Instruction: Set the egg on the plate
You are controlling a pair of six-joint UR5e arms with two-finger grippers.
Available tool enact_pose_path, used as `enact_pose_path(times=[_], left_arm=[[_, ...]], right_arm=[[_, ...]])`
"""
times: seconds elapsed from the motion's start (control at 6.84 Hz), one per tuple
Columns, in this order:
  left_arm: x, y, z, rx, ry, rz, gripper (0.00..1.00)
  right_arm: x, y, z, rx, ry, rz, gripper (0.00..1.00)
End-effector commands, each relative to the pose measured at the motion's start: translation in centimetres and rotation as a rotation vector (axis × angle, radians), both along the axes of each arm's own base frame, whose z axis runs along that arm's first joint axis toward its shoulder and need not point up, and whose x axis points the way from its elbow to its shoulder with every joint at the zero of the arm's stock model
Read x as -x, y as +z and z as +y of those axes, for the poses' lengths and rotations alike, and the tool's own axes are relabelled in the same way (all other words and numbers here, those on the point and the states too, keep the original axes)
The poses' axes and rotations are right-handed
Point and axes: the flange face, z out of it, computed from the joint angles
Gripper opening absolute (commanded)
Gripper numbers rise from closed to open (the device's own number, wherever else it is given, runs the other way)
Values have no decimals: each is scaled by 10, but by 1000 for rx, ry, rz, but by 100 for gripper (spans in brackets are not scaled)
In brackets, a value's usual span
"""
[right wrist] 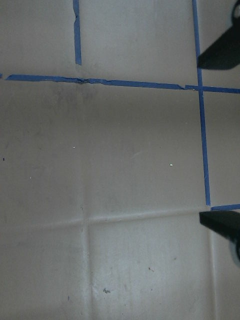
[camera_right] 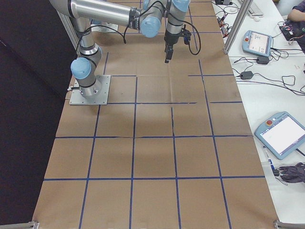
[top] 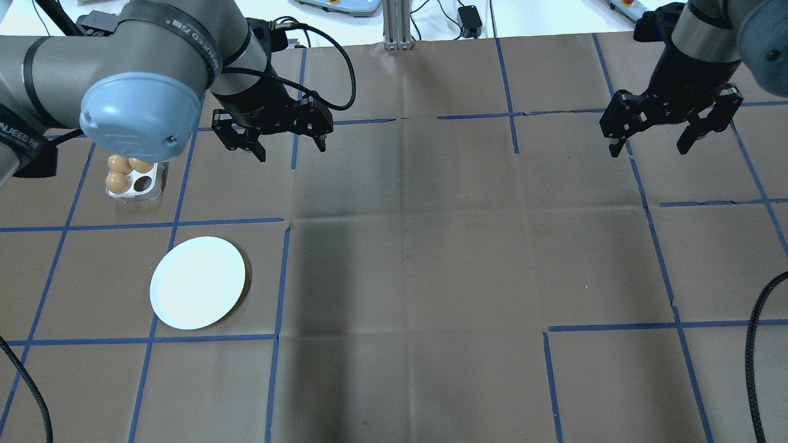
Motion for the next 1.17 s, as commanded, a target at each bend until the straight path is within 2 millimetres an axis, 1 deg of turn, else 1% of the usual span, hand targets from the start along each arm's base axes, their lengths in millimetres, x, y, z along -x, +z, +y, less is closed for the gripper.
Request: enact_pose_path(times=[0.0,0.15,0.29,0.44,0.58,0.88,1.02], left_arm=[[-7,1,-3,7,12,2,99],[-25,-2,-10,2,29,0,99],[-54,-6,-19,-5,7,-5,99],[-102,-15,-30,-13,25,-5,99],[-161,-28,-34,-36,88,-4,99],[-247,-48,-21,-50,71,8,99],[-293,-62,-17,-70,147,16,99]], right_arm=[[0,0,0,0,0,0,100],[0,0,0,0,0,0,100],[0,0,0,0,0,0,100],[0,0,0,0,0,0,100],[0,0,0,0,0,0,100],[0,0,0,0,0,0,100],[0,0,0,0,0,0,100]])
